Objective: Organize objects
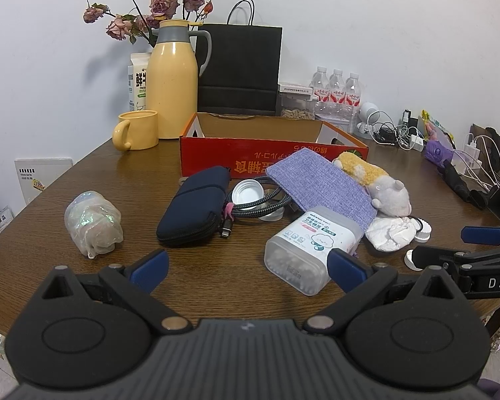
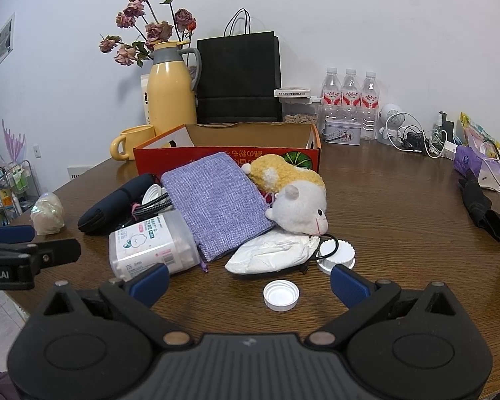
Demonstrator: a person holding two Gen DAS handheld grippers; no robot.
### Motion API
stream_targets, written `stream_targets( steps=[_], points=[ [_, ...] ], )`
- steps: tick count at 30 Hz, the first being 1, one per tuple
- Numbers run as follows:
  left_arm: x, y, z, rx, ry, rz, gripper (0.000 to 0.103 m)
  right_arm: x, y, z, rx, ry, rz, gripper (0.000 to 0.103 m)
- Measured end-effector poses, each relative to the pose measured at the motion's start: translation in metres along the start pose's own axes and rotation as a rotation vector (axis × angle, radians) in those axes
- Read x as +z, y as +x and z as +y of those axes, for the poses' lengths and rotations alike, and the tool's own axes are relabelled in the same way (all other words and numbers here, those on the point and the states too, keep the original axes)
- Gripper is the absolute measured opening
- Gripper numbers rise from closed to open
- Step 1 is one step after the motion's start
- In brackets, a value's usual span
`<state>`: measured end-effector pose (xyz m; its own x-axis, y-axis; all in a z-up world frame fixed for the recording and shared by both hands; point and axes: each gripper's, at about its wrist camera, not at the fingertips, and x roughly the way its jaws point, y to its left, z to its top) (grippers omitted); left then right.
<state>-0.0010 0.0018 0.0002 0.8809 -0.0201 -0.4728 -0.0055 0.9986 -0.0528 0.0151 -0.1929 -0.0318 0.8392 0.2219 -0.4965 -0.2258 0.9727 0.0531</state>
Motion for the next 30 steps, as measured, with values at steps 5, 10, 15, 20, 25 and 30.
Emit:
stream_targets(
  steps=[5,10,15,20,25,30],
  points=[
    [0.0000,0.0000,0.0000,0.000,0.000,0.000,0.103,0.0002,-0.0002,-0.0001,0.001,0.000,0.001,0.103],
    [0.0001,-0.0001,0.0000,-0.001,0.000,0.000,0.103,0.0005,-0.0006,-0.0001,0.000,0.000,0.001,0.103],
    [-0.0003,-0.0001,0.0001,-0.001,-0.001,0.000,0.103,0.0005,-0.0006,-0.0002,0.000,0.000,0.001,0.103],
    [-0.0004,-0.0002,0.0002,-0.001,-0.001,0.001,0.103,0.0005,-0.0007,-0.0002,0.000,0.000,0.001,0.103],
    [-0.0005,0.0002,0.0005,-0.003,-0.002,0.002,0.103,0.0001,-0.0005,-0.0004,0.001,0.001,0.003,0.103],
    [-0.0020,0.0025,0.0035,0.001,-0.013,0.006,0.103,0.0001,0.0020,-0.0007,-0.001,0.001,0.008,0.103]
  ],
)
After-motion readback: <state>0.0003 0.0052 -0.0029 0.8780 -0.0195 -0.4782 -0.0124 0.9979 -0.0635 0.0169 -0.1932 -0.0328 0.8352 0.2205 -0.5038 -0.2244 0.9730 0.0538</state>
